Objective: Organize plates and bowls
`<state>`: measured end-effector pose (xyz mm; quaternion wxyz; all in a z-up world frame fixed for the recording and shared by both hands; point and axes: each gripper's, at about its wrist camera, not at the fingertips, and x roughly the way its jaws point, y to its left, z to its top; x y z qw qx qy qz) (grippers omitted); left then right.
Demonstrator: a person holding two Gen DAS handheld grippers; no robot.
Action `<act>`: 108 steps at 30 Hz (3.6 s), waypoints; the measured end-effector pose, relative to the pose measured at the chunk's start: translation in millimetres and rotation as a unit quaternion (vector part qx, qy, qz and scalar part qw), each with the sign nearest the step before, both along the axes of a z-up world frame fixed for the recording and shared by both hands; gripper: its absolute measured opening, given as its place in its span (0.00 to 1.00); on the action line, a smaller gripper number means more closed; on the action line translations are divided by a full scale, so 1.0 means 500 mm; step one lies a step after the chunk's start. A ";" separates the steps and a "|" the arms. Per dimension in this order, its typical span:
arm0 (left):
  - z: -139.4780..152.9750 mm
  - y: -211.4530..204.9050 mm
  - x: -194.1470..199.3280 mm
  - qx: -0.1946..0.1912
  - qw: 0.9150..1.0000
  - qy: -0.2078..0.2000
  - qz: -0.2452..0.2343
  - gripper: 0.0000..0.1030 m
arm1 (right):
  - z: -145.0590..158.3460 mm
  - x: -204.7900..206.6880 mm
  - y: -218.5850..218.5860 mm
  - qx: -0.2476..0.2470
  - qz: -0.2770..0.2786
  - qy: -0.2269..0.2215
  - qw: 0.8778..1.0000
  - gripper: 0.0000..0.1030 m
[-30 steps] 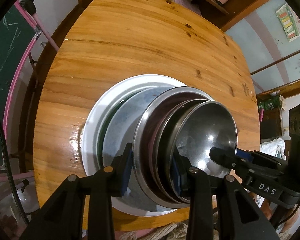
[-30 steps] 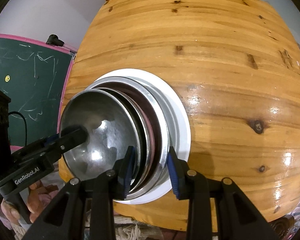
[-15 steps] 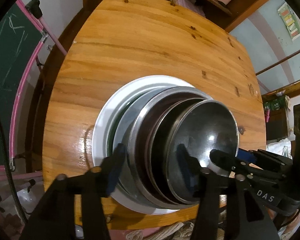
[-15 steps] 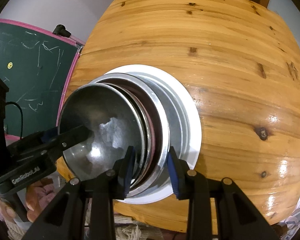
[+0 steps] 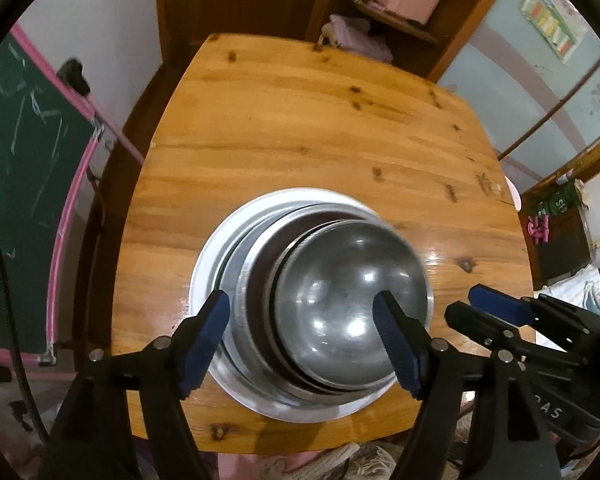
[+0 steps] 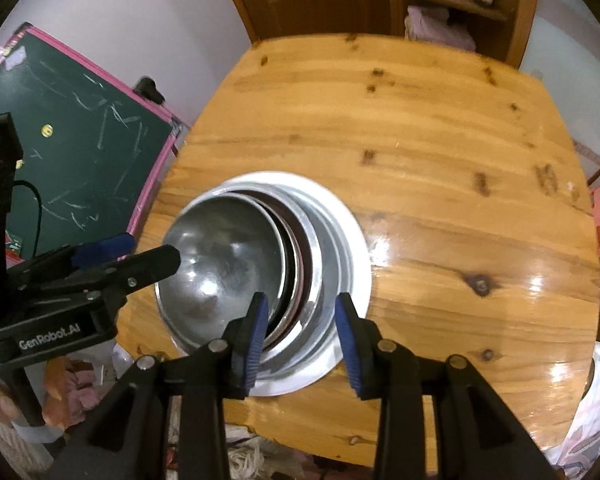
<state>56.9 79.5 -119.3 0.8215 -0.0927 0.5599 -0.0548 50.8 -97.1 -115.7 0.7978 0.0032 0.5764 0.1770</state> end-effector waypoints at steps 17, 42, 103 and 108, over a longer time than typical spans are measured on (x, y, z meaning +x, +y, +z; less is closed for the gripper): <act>0.196 -0.154 -0.113 0.048 0.988 -0.141 -0.029 0.87 | 0.186 -0.135 -0.133 0.010 -0.057 -0.154 0.986 0.34; 0.270 -0.223 -0.163 0.073 0.978 -0.194 0.006 0.88 | 0.263 -0.189 -0.192 -0.006 -0.115 -0.226 0.967 0.51; 0.253 -0.231 -0.145 0.100 0.977 -0.189 0.023 0.98 | 0.236 -0.170 -0.189 -0.025 -0.120 -0.210 0.970 0.51; 0.256 -0.234 -0.145 0.099 0.977 -0.188 0.022 0.98 | 0.235 -0.166 -0.194 -0.024 -0.121 -0.208 0.970 0.51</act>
